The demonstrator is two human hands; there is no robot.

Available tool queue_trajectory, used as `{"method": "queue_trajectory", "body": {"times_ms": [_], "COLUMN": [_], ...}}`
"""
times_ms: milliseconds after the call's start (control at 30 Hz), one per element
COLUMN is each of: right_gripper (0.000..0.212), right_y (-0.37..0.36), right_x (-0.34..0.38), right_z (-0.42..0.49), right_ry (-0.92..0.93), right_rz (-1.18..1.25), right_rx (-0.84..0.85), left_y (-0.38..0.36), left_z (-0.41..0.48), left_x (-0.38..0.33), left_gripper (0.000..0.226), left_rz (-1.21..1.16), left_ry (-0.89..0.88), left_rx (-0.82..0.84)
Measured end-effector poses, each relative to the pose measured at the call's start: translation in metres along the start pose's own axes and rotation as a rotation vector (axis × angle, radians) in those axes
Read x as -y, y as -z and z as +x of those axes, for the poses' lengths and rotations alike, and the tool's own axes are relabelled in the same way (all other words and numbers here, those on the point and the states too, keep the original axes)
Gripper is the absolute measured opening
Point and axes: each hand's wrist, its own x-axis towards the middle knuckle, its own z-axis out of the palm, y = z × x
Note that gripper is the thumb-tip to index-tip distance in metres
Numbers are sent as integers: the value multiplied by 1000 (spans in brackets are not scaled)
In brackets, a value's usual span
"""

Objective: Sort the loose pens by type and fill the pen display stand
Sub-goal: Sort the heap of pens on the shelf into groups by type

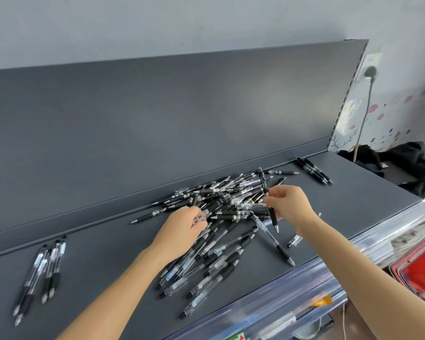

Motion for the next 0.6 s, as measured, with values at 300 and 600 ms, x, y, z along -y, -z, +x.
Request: {"method": "queue_trajectory", "body": {"times_ms": [300,600], "right_gripper": [13,5], "right_y": [39,123], "right_x": [-12,-65], "right_z": [32,114], "right_ry": [43,-11], "right_rz": [16,-103], "right_rx": [27,-39], "left_y": [-30,-119], "left_z": [62,171], "left_x": [-64,-147], "left_gripper": [21,11], "left_rz": [-297,-398], "left_ry": [73,257], "left_rx": [102,117]}}
